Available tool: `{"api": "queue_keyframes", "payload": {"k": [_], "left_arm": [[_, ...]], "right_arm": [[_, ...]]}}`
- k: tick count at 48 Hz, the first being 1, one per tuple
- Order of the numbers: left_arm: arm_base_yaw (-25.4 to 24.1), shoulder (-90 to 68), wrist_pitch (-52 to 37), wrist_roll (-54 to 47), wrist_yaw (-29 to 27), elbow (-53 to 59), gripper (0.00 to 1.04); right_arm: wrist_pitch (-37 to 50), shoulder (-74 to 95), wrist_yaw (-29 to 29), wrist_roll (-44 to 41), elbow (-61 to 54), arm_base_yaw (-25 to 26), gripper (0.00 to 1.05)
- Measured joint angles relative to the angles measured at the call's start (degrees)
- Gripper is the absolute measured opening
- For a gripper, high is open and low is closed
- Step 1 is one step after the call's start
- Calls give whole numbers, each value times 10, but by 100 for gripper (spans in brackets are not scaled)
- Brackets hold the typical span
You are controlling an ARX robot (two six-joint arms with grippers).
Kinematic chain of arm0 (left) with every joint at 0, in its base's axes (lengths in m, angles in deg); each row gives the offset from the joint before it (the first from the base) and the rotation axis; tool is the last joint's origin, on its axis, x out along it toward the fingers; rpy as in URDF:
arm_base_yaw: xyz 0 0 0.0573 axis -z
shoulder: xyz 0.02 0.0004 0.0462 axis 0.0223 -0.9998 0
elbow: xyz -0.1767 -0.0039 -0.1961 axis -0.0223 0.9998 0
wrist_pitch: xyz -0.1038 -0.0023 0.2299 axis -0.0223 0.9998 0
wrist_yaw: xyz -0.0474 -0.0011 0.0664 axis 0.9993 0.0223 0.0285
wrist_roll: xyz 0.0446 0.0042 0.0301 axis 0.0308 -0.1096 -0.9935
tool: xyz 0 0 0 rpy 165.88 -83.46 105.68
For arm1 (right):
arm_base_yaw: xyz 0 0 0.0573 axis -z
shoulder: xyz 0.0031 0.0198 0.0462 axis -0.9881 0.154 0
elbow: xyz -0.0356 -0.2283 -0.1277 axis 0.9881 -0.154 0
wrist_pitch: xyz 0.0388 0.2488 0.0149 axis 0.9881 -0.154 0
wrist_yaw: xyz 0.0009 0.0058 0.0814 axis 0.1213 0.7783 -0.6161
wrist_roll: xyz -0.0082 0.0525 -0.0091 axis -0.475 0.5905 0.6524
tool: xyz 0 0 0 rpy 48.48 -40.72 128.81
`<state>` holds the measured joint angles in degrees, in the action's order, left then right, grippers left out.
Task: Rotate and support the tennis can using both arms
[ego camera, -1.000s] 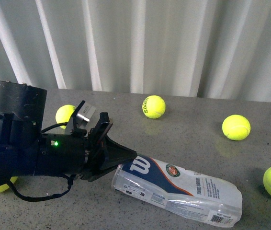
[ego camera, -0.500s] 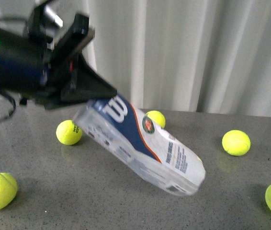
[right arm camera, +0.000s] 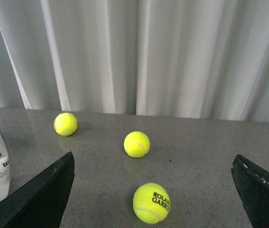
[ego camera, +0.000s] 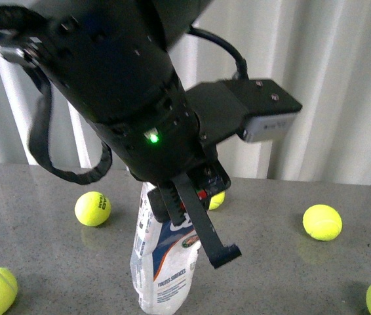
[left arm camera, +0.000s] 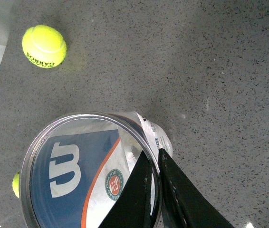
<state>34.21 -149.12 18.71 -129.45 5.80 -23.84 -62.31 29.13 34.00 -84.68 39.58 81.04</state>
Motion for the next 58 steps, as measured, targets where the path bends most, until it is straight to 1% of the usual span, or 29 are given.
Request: {"api": "queue_keyframes", "payload": {"k": [7,13,26,28,34,38,39,46,50,52,54,58], "left_arm": [[9,-24,0,-4,2,-18,4],[14,-35,-3,3,16,-30,4],[12,-42,-19,32,30,-33,4],[10,-42,-20,40,37,-33,9],[1,-43,-22,55,48,-29,36],[-5,-41,-21,57,49,-28,50],[-8,-39,-20,57,50,-27,56],[-23,-16,-15,58,50,-26,80],[-31,6,-13,58,50,-26,98],[-34,13,-13,58,50,-26,100],[-37,24,-13,59,50,-25,98],[-41,44,-13,63,50,-19,98]], "right_arm": [[0,0,0,0,0,0,98],[0,0,0,0,0,0,98],[0,0,0,0,0,0,98],[0,0,0,0,0,0,98],[0,0,0,0,0,0,98],[0,0,0,0,0,0,98],[0,0,0,0,0,0,98],[0,0,0,0,0,0,98],[0,0,0,0,0,0,98],[0,0,0,0,0,0,98],[0,0,0,0,0,0,98],[0,0,0,0,0,0,98]]}}
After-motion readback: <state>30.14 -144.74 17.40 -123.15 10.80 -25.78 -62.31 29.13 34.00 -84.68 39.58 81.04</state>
